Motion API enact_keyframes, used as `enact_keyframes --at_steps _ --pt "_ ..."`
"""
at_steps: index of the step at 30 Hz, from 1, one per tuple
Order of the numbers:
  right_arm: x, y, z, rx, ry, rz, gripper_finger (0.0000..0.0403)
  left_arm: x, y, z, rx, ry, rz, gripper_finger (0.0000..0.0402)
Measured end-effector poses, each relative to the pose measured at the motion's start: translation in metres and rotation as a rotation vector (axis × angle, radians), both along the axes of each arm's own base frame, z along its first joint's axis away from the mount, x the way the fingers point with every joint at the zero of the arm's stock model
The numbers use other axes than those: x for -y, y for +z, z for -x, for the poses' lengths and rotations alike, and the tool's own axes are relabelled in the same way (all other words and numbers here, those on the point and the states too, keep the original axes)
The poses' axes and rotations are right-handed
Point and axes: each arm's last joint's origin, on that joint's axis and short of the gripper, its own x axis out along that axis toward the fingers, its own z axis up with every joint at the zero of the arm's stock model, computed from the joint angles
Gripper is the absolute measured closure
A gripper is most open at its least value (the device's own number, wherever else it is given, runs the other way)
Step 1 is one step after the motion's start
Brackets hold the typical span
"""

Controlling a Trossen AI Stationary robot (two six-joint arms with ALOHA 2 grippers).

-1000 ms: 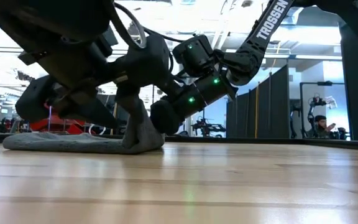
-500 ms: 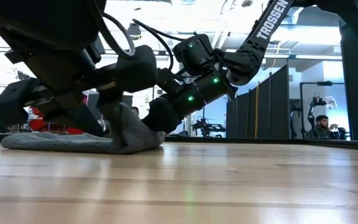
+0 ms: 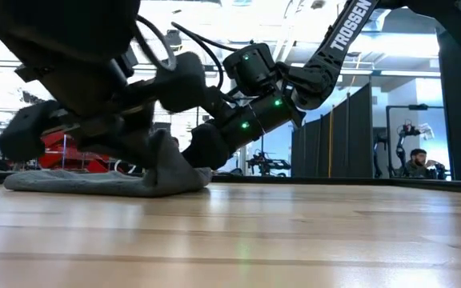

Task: Roll towel
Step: Roll the gray towel

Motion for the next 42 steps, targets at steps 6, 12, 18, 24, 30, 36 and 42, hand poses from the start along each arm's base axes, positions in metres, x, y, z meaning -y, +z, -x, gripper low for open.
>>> enact_keyframes --at_steps 6,12,18,24,30,36,42 --pt "0.0 0.0 0.0 -0.001 -0.002 -0.003 0.021 0.0 -0.001 -0.007 0.065 0.005 0.02 0.0397" --pt "-0.001 -0.002 0.001 -0.023 -0.001 -0.006 0.021 0.0 0.0 -0.003 0.05 -0.002 -0.014 0.0376" --pt "-0.002 -0.003 0.001 -0.032 0.002 -0.008 0.021 0.004 0.0 -0.001 0.047 -0.015 -0.017 0.037" --pt "-0.002 -0.003 0.001 -0.032 0.002 -0.008 0.021 0.007 0.0 0.002 0.013 -0.026 0.009 0.037" --pt "-0.002 -0.003 0.001 -0.032 0.002 -0.008 0.021 0.007 -0.001 0.002 -0.016 -0.037 0.01 0.0351" --pt "-0.002 -0.003 0.001 -0.032 0.002 -0.007 0.021 0.011 0.009 0.006 -0.039 -0.05 0.007 0.0296" --pt "-0.002 -0.003 0.001 -0.035 0.002 -0.007 0.021 0.027 0.052 0.006 -0.034 -0.182 -0.078 0.0272"
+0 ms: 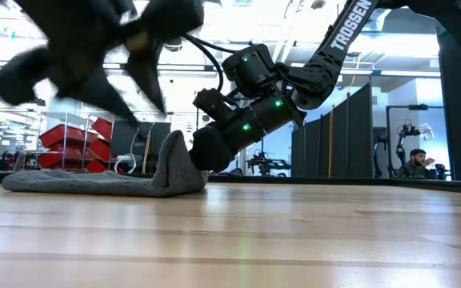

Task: Roll towel
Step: Roll the gray towel

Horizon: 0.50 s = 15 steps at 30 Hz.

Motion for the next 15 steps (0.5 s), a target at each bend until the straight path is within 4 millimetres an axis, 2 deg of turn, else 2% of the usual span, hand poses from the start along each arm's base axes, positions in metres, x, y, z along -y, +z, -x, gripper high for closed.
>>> enact_keyframes --at_steps 4,7,10,15 --pt "0.0 0.0 0.0 0.0 0.0 0.0 0.021 0.008 0.009 -0.015 0.076 -0.135 -0.169 0.0272" --pt "0.0 0.0 0.0 0.0 -0.001 -0.003 0.021 0.002 0.006 -0.027 0.102 -0.13 -0.164 0.0273" --pt "-0.001 0.0 0.0 0.0 -0.001 -0.005 0.021 -0.006 -0.005 -0.037 0.118 -0.134 -0.147 0.0274" --pt "-0.001 0.0 0.0 0.0 0.0 -0.005 0.021 -0.013 -0.016 -0.039 0.117 -0.135 -0.127 0.0274"
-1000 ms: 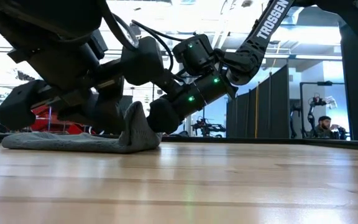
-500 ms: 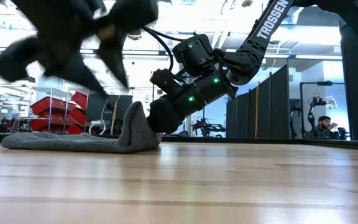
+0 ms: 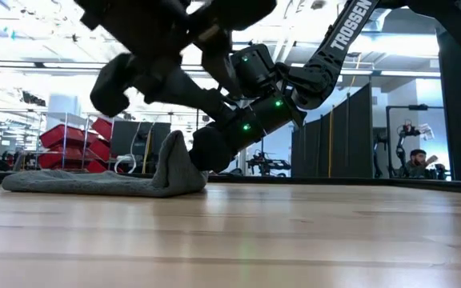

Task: Roll towel
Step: Roll the gray towel

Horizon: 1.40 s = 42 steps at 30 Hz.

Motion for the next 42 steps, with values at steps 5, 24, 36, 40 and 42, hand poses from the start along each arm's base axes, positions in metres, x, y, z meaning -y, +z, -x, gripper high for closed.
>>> enact_keyframes --at_steps 5,24,36,40,42 --pt "0.0 -0.001 0.001 -0.013 0.0 -0.001 0.021 -0.008 -0.014 0.008 -0.02 0.036 0.075 0.0274" --pt "-0.001 -0.002 0.001 -0.025 0.001 -0.003 0.021 -0.021 -0.024 0.046 -0.195 0.173 0.034 0.0275" --pt "-0.001 -0.002 0.001 -0.023 0.001 -0.003 0.021 -0.019 -0.031 0.066 -0.248 0.263 0.108 0.0275" --pt "-0.001 -0.001 0.001 -0.015 0.001 -0.002 0.021 -0.021 -0.045 0.072 -0.22 0.27 0.144 0.0275" --pt "-0.001 -0.001 0.0 -0.005 0.001 -0.001 0.021 -0.021 -0.05 0.074 -0.213 0.269 0.171 0.0275"
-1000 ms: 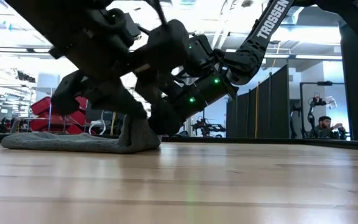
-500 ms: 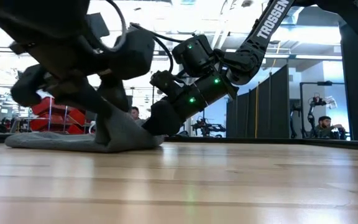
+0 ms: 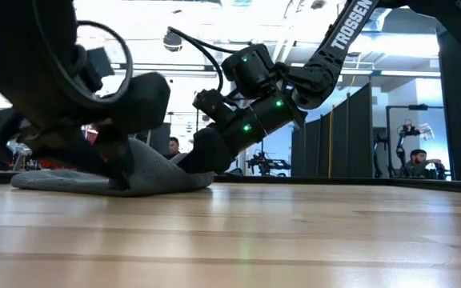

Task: Roll towel
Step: Roll the gray towel

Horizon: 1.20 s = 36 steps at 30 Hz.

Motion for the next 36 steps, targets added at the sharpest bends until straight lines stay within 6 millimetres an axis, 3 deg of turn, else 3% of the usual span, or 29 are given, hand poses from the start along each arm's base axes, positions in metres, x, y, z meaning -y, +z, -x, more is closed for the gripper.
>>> enact_keyframes --at_steps 6,24,29,36 --pt "0.001 0.003 -0.002 0.041 -0.001 0.004 0.021 0.002 -0.011 0.008 -0.028 0.007 0.059 0.0275" --pt "0.028 0.019 -0.009 0.133 -0.074 0.015 0.021 0.005 -0.01 0.007 -0.021 0.01 0.097 0.0275" --pt "0.042 0.008 -0.017 0.107 -0.12 -0.023 0.021 0.01 -0.005 0.002 -0.011 0.012 0.127 0.0275" --pt "0.047 -0.016 -0.027 0.007 -0.14 -0.059 0.021 0.012 -0.003 -0.001 0.004 0.009 0.137 0.0275"
